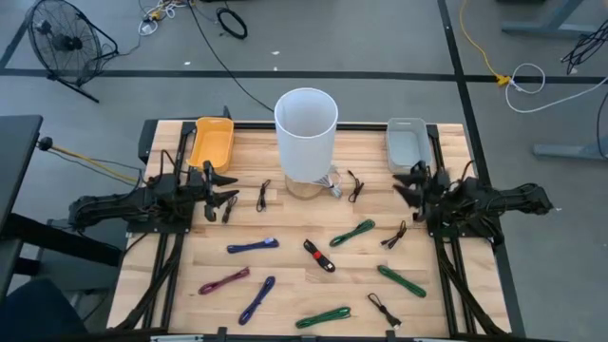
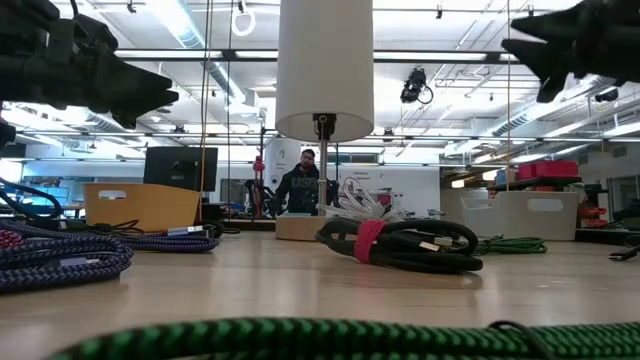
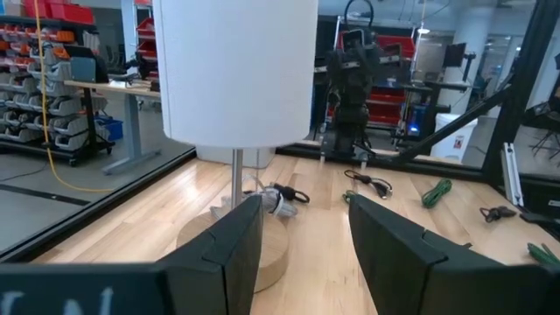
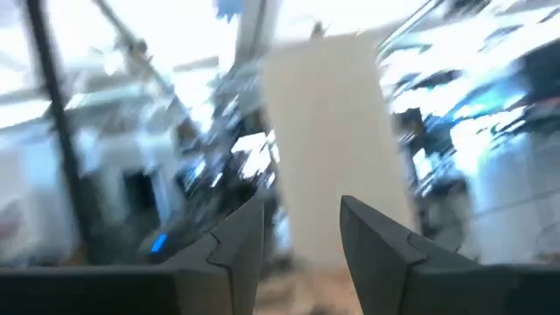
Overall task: Pick & Place USB Port
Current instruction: Put the black USB cable into the gray bin
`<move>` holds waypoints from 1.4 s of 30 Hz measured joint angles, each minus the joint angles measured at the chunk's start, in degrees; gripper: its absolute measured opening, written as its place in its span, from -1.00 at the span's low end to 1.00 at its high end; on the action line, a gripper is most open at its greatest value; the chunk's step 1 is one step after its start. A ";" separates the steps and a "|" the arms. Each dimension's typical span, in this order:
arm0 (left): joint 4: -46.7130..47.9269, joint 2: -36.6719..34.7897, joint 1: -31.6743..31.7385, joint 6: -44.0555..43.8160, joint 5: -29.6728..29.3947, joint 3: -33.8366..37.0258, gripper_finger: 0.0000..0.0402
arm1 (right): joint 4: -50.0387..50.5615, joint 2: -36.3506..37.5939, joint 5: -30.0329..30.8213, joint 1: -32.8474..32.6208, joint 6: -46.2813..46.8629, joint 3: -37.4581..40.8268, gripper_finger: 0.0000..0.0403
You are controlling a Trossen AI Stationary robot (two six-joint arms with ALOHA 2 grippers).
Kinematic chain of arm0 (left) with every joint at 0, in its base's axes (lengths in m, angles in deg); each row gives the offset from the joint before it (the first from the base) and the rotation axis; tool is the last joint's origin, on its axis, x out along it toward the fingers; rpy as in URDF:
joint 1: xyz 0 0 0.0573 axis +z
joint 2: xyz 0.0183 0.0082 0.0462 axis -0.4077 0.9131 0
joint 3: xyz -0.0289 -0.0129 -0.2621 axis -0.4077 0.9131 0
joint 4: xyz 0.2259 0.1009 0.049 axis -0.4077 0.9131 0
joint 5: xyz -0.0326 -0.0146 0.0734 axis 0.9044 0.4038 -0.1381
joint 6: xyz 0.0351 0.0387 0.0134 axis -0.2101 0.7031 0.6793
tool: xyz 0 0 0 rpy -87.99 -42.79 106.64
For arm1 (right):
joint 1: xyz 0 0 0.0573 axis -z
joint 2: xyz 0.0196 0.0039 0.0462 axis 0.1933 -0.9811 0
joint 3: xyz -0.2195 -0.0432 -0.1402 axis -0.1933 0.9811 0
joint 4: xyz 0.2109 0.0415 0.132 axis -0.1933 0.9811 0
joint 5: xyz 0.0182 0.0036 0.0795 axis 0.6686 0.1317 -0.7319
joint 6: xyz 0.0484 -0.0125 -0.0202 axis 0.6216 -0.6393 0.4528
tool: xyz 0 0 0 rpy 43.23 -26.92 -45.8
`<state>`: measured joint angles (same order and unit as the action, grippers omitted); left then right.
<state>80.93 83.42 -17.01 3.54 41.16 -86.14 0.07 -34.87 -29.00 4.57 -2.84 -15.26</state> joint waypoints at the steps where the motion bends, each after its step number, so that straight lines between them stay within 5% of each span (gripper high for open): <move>1: -0.45 -0.02 0.01 0.01 0.01 0.00 -0.12 | -2.30 -0.34 0.76 0.20 -0.60 -0.03 -0.24; 4: -1.31 0.02 0.02 0.02 0.01 0.01 -0.12 | -1.89 -3.32 3.73 1.03 -0.43 -1.91 -0.24; 10: -3.03 0.01 0.00 0.04 -0.57 -0.01 -0.12 | 15.24 -16.79 11.08 5.45 9.14 -12.00 -0.24; 18: -3.37 0.02 0.00 0.06 -5.78 0.00 -0.12 | 36.92 -40.51 6.81 15.41 23.67 -27.11 -0.24; 30: -3.59 0.02 0.00 -0.04 -7.35 -0.01 -0.12 | 35.23 -67.84 -6.61 22.86 28.52 -30.27 -0.24; 42: -3.56 0.02 0.00 -0.04 -7.35 -0.01 -0.12 | 33.91 -72.11 -14.21 24.60 30.03 -30.38 -0.24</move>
<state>77.36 83.44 -17.01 3.50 33.81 -86.14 33.97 -106.98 -43.20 29.17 27.19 -45.64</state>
